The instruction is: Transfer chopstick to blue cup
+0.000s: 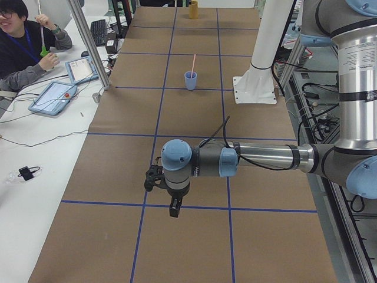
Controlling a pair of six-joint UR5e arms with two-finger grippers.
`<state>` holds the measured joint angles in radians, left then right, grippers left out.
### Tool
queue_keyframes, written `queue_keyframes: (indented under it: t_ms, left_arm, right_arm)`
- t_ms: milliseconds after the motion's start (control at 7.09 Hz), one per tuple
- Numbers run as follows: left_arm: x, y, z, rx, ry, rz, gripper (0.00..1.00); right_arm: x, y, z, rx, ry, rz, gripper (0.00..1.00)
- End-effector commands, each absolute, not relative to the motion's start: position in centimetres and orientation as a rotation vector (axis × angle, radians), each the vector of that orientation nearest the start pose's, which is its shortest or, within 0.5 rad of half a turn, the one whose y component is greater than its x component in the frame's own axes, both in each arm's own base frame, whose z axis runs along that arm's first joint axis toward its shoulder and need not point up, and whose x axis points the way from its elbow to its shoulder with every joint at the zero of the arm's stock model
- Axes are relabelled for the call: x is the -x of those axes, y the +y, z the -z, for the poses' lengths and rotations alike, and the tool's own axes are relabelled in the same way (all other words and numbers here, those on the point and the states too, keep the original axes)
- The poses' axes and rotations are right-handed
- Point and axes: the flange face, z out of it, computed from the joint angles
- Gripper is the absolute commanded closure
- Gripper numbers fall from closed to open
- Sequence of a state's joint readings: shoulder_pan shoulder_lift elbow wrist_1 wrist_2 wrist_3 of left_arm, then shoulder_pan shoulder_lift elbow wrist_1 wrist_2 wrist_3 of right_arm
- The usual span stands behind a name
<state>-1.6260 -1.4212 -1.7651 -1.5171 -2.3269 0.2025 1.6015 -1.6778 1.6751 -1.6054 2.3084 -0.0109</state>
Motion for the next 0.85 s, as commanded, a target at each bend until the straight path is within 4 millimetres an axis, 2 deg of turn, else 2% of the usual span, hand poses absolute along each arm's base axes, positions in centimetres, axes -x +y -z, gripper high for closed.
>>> queue_keyframes:
  t_ms: [0, 705]
  left_arm:
    - [8.88, -42.35, -63.37, -0.098, 0.746, -0.141, 0.01]
    - [8.91, -42.57, -62.49, -0.116, 0.741, -0.147, 0.01]
  right_arm:
    - [-7.95, -43.75, -66.23, 0.020, -0.741, -0.033, 0.00]
    - [-7.93, -43.72, -66.30, 0.026, -0.744, -0.043, 0.00]
